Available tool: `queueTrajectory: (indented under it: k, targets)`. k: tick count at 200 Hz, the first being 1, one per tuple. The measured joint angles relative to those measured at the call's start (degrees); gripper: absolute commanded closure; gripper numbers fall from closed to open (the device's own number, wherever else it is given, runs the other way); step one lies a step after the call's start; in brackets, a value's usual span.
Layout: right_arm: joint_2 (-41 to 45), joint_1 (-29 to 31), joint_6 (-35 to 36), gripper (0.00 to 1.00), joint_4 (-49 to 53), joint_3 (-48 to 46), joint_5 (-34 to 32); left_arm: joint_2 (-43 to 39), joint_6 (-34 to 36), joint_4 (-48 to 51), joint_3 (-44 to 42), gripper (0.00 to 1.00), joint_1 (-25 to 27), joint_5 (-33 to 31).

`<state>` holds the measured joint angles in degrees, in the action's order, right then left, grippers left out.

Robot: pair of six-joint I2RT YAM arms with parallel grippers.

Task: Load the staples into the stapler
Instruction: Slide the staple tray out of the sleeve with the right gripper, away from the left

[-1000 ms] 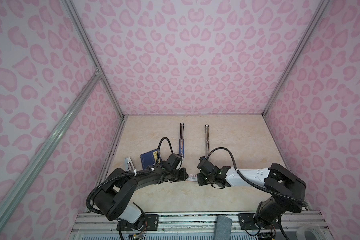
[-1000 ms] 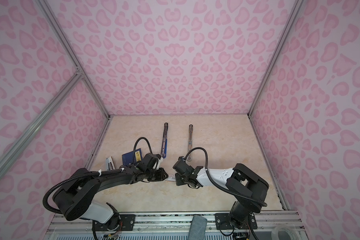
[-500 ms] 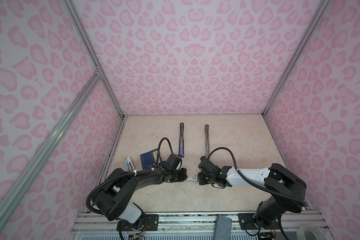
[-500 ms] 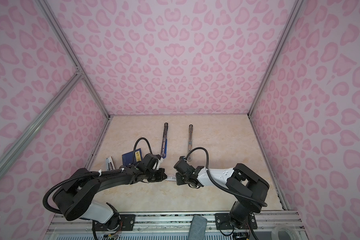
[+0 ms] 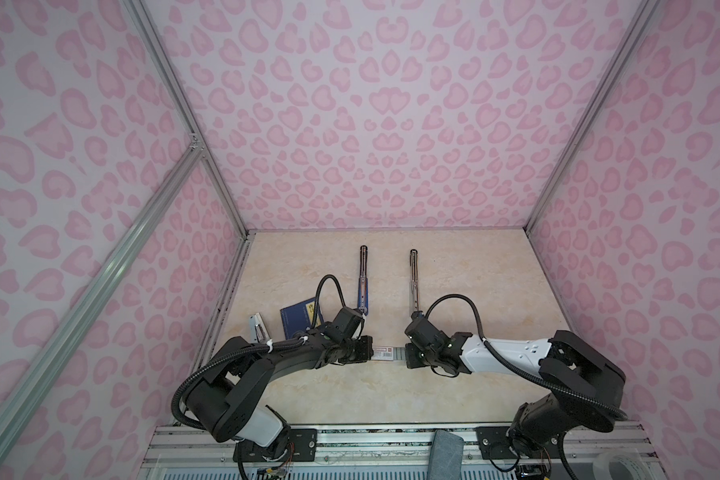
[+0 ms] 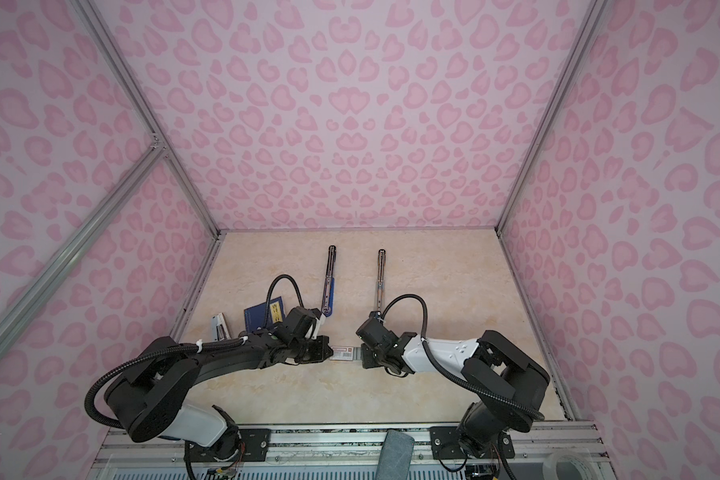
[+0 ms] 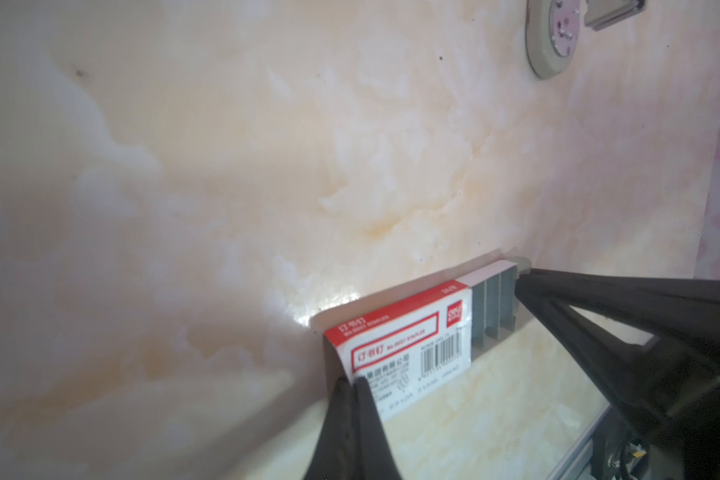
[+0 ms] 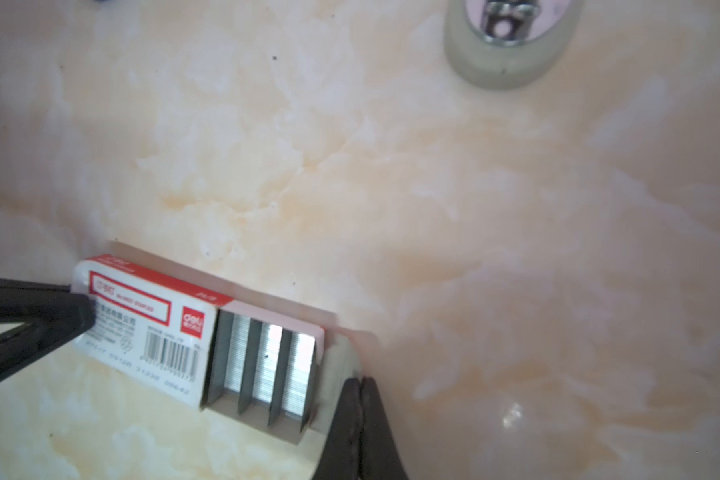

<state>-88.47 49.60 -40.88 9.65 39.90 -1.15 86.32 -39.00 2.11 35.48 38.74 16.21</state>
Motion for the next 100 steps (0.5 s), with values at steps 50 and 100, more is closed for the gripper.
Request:
queueTrajectory:
  k: [50, 100]
  targets:
    - [2.51, -1.79, 0.61, 1.0, 1.4, -1.75, -0.39, -1.51, 0.22, 2.78, 0.0, 0.97, -0.35, -2.36]
    - [3.63, -3.23, -0.42, 1.0, 0.39, -3.26, -0.26, -5.6, 0.22, 6.73, -1.29, 0.97, -2.56, -5.55]
